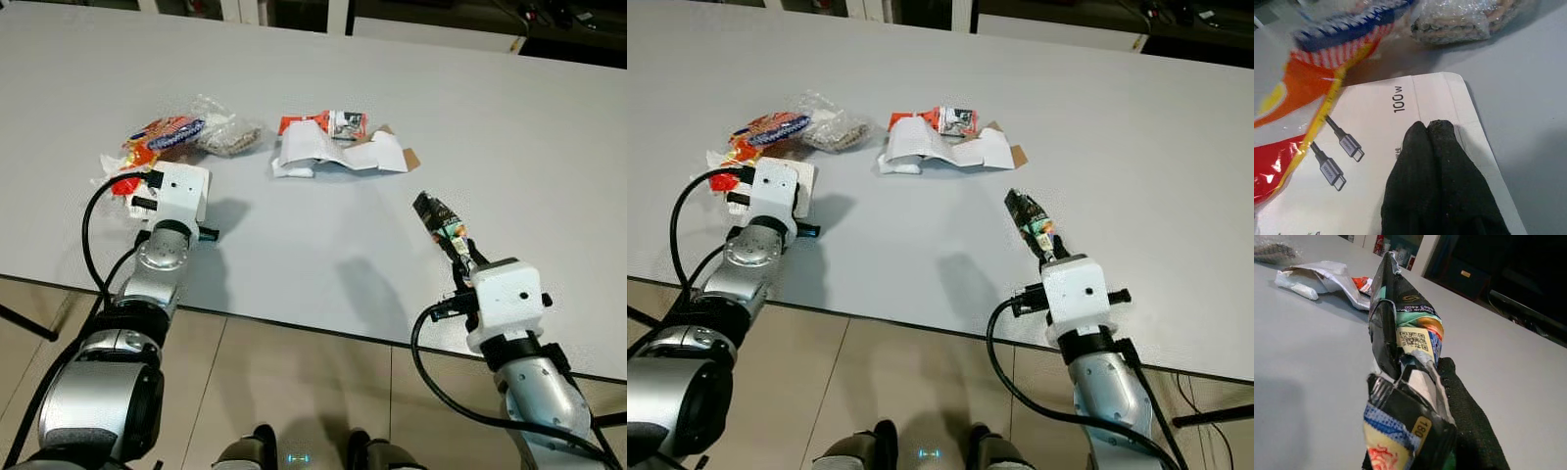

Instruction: Picking trash to rubbish bin

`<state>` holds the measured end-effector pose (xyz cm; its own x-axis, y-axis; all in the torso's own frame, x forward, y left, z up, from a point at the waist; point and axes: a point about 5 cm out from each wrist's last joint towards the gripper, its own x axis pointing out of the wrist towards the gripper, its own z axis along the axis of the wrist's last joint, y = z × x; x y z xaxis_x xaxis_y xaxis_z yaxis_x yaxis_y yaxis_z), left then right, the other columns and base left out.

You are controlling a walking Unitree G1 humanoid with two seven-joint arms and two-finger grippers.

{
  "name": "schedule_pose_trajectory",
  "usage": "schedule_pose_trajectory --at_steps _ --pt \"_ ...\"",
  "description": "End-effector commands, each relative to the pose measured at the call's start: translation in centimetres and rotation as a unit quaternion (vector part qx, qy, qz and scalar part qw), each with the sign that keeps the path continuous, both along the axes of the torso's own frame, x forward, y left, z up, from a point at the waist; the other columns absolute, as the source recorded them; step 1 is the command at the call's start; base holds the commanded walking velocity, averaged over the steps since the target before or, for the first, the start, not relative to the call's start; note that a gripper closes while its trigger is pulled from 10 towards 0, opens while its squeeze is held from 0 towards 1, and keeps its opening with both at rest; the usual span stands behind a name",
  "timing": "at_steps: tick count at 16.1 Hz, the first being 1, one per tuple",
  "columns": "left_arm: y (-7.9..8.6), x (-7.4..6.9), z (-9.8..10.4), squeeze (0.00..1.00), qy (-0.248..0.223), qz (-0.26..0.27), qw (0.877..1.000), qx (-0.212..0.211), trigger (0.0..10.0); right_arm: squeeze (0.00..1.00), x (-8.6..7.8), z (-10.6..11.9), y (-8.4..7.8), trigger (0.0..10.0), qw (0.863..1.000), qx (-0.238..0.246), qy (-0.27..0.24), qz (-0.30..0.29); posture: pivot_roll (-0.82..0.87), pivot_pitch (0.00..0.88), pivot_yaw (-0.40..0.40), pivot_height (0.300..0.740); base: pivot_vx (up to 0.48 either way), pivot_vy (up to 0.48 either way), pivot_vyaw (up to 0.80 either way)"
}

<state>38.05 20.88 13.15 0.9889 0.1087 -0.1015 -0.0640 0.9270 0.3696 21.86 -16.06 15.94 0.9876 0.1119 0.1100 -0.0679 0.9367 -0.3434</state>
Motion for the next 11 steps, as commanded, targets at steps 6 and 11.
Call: schedule_pose_trajectory --at_steps 6,11 --pt "-3.7 -1.7 -4.9 0.0 0.083 -0.03 0.995 -0.038 0.0 0.0 0.6 -0.3 -0.2 10.0 1.0 -0.014 0.0 0.003 0.07 0.208 -0.073 0.74 0.0 0.0 0.0" --pt "-7.3 -1.3 -3.5 0.0 0.051 -0.076 0.993 -0.079 0.0 0.0 1.2 -0.3 -0.2 10.0 1.0 -0.014 -0.007 0.002 0.09 0.192 -0.062 0.74 0.0 0.0 0.0"
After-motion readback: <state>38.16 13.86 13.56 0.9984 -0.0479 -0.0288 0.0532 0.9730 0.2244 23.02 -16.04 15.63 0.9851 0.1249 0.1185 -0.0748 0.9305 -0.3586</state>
